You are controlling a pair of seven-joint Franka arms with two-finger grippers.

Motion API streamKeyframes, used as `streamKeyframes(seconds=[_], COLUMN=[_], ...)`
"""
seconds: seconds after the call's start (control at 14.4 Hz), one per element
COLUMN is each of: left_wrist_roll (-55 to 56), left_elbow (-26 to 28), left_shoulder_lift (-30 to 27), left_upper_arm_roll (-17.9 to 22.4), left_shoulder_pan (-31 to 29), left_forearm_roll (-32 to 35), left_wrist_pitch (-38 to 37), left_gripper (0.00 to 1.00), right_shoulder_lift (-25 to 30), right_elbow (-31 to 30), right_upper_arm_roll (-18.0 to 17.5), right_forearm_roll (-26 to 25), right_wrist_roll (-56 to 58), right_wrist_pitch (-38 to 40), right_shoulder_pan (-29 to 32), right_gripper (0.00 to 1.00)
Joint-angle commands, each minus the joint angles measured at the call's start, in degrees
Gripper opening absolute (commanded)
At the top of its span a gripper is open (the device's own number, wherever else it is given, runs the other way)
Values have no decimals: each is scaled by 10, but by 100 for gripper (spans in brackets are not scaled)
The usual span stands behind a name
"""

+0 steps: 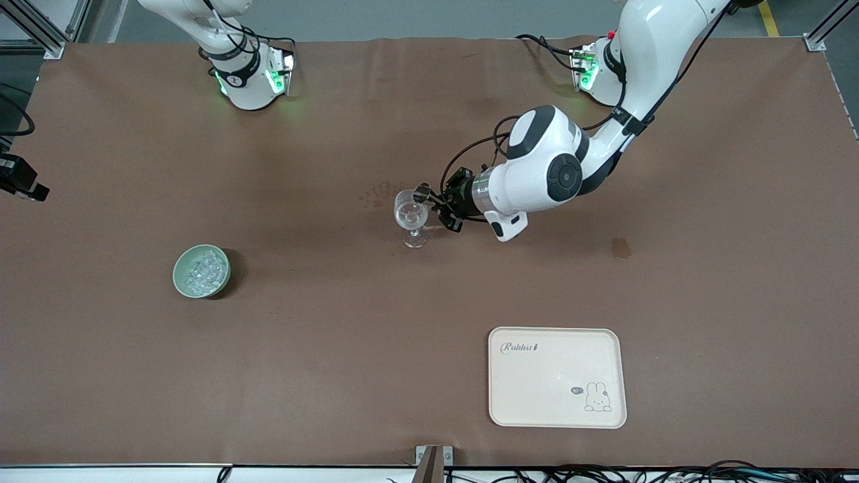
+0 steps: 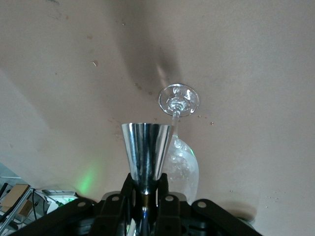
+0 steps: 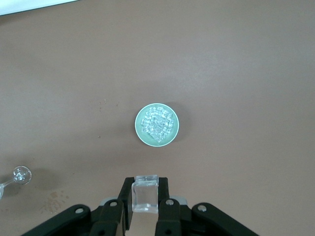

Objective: Pour wine and add ice with both arms
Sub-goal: 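Tilt the jigger over the glass rim with the left gripper to pour, then carry the jigger to the tray while the right gripper brings ice toward the glass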

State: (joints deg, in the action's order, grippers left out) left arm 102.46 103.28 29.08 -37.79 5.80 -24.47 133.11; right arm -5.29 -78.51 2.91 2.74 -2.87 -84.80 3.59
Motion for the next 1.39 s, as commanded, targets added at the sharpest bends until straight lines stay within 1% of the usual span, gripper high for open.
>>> streamKeyframes(seconds=[0.0, 0.28, 0.42, 0.49, 0.56, 0.63, 0.7, 0.84, 1.04, 1.18, 1.32], left_wrist_roll=[18, 8, -5, -17, -35, -58, -80, -113, -155, -169, -185], left_elbow=[5, -4, -26, -36, -46, -55, -62, -65, -95, -140, -191], left_shoulder_lift=[-17, -8, 10, 13, 15, 16, 21, 23, 46, 76, 113], left_upper_arm_roll=[3, 1, -3, -11, -12, -12, -12, -11, -12, -11, -11], left_shoulder_pan=[7, 0, 0, -2, -5, -6, -11, -19, -68, -103, -137], left_forearm_roll=[10, 6, -3, -14, -33, -66, -99, -135, -172, -204, -209], left_wrist_pitch=[4, -3, -28, -43, -58, -74, -80, -80, -81, -81, -81], left_gripper=[1, 1, 1, 1, 1, 1, 1, 1, 1, 1, 0], right_shoulder_lift=[1, 1, 1, 1, 1, 1, 1, 1, 1, 1, 2], right_elbow=[0, 0, 0, 0, 0, 0, 0, 0, 0, 2, 2], right_upper_arm_roll=[-1, -1, -1, -1, -1, -1, -1, -1, -4, -4, -4], right_forearm_roll=[7, 7, 7, 7, 7, 7, 7, 7, 7, 8, 9], right_wrist_roll=[-2, -1, -1, -1, -1, -1, -1, -2, -6, -30, -78], right_wrist_pitch=[1, 2, 2, 1, 1, 1, 1, 1, 5, 4, 7], right_shoulder_pan=[2, 2, 2, 2, 2, 2, 2, 2, -12, -30, -63], right_gripper=[2, 2, 2, 2, 2, 2, 2, 2, 2, 1, 1])
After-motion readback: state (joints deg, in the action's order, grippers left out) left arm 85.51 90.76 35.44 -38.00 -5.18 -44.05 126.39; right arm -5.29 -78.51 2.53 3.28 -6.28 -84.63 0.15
